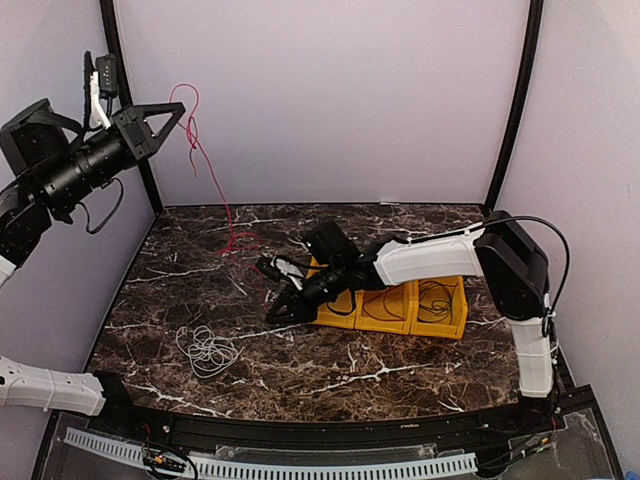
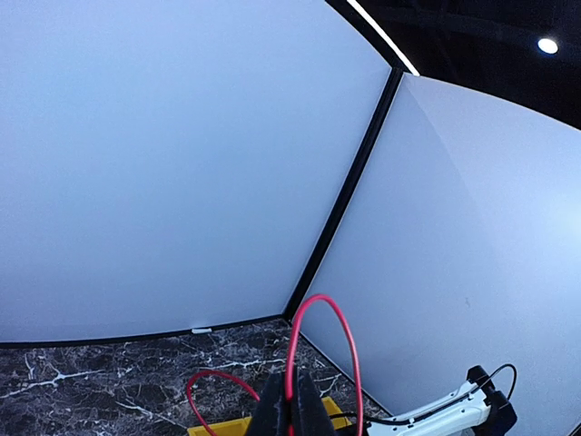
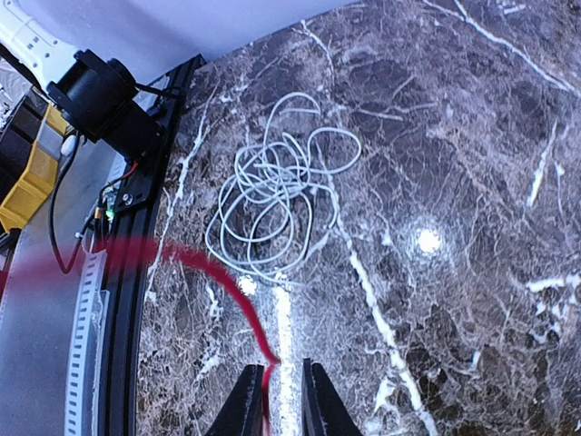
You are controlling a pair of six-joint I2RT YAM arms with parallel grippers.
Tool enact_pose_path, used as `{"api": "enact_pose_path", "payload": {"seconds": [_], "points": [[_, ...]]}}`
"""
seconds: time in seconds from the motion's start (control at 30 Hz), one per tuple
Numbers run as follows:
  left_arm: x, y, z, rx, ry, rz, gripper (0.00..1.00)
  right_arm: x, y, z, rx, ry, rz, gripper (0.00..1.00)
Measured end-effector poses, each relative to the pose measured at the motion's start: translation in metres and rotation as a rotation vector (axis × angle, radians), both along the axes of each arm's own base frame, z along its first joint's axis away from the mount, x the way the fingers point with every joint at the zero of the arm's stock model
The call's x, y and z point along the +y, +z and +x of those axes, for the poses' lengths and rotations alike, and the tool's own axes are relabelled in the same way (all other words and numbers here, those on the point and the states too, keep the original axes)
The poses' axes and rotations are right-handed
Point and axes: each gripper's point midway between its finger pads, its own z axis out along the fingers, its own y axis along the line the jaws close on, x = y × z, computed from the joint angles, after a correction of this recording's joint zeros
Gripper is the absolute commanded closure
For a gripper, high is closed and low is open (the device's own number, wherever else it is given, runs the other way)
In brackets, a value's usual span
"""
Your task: Untangle the cables
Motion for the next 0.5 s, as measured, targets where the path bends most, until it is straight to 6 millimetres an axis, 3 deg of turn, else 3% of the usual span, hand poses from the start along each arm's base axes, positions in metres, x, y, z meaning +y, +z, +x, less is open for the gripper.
{"api": "enact_pose_path", "payload": {"seconds": [0.07,0.23,0.4,0.5], "points": [[0.005,0.008,-0.004,-0.021,0.005,-0.020,1.00,-0.003,-0.011,-0.001,0.018,-0.003,-0.033,0.83],[0.007,0.010,-0.004,-0.030,0.013,-0.031,1.00,-0.006,-0.007,-0.002,0.001,-0.003,-0.034,0.81],[-0.001,-0.008,0.004,0.008,0.013,-0.004,1.00,-0.018,0.009,-0.005,-0.062,0.000,-0.030,0.76],[-0.002,-0.011,0.006,0.017,0.013,0.000,1.00,-0.024,0.026,-0.007,-0.102,0.000,-0.015,0.64]]}}
